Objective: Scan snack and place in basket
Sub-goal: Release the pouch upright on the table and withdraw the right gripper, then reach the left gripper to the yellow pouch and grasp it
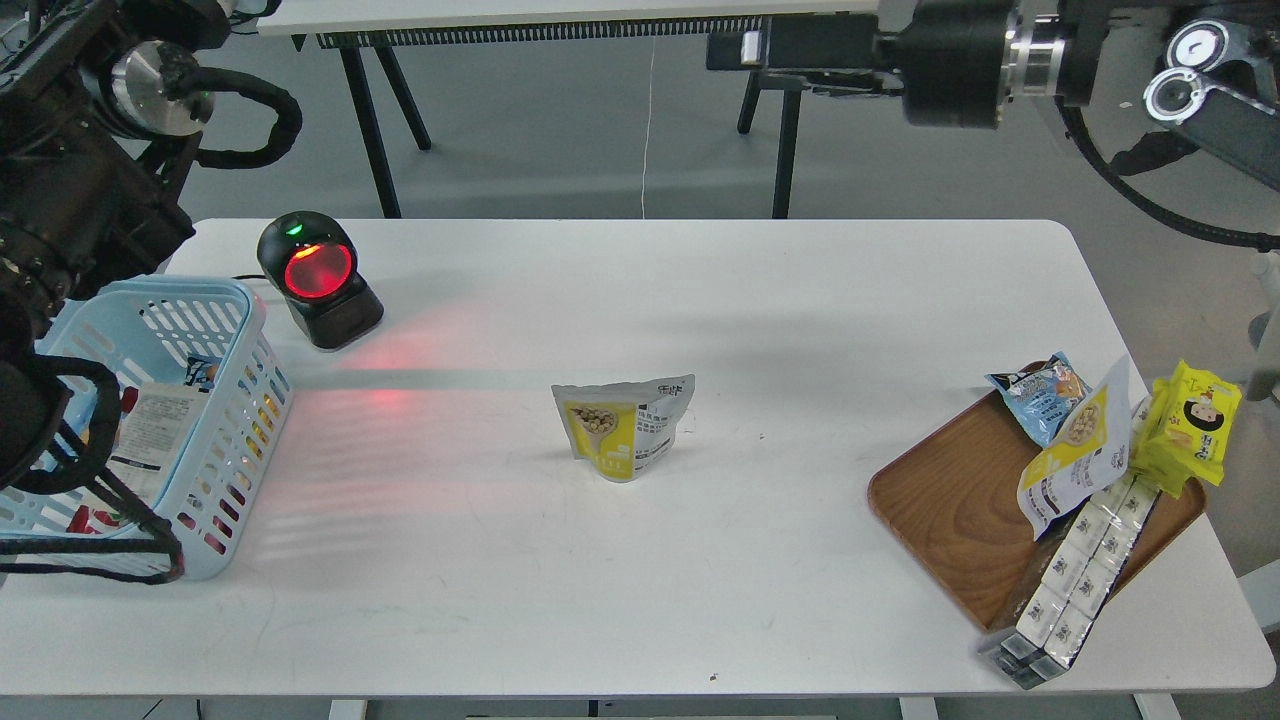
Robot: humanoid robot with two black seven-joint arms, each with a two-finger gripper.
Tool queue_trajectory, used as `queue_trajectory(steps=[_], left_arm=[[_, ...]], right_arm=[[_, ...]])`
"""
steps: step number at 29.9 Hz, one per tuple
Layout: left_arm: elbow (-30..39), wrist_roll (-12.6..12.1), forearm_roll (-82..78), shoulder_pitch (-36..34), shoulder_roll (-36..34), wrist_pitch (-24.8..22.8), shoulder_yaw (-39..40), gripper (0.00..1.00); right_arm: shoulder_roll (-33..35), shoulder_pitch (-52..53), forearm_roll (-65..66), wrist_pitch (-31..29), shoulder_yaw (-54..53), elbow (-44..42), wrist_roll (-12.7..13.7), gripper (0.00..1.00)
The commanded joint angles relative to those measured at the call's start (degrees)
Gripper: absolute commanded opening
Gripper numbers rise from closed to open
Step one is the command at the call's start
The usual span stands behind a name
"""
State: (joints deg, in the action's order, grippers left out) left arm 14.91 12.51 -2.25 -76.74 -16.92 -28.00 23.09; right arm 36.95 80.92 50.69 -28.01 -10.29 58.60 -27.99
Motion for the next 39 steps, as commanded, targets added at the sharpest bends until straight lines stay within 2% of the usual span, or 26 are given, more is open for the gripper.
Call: queue_trajectory(steps=[1,6,9,12,18,23,27,33,39], left_arm=[[0.0,0.1,-9.1,-1.5,-0.1,0.0,-0.1,1.00],[0.9,0.3,-21.6,-3.5,-0.7,0.0,-0.1,1.00],[5.9,0.3,-25.2,-4.0,-3.6,0.0,-0.1,0.99],[15.5,0.3,-29.5,-4.5,-7.7,0.0,-0.1,0.99],[39.6,0.5,-42.4,-3.9,-14.9,0.0,-0.1,0.99],[54.1,0.5,-56.6,-3.6,-15.6,0.0,-0.1,0.99],[63.5,0.7,-69.4,-2.1,-15.0,0.0,-0.3,0.99],[71.2,0.9,-94.1,4.0,-12.5,0.0,-0.4,0.96],[72.6,2.3,-108.8,9.1,-11.3,0.0,-0.9,0.94]], right_arm=[[1.1,-3.0,-10.8,0.0,-1.5,-4.4,0.0,0.99],[0.5,-5.5,-22.6,0.0,-2.0,-12.7,0.0,0.99],[-0.1,-8.1,-32.5,0.0,-2.6,-16.8,0.0,0.99],[-1.8,-10.2,-43.5,0.0,-2.9,-19.9,0.0,0.99],[-4.9,-13.5,-60.9,0.0,-4.7,-23.2,0.0,0.99],[-6.2,-18.9,-69.6,0.0,-10.6,-22.6,0.0,0.99],[-8.0,-24.5,-71.3,0.0,-17.5,-22.5,0.0,0.99],[-8.3,-30.5,-71.3,0.0,-25.3,-22.1,0.0,0.99],[-9.3,-32.5,-71.3,0.0,-26.1,-21.4,0.3,0.99]])
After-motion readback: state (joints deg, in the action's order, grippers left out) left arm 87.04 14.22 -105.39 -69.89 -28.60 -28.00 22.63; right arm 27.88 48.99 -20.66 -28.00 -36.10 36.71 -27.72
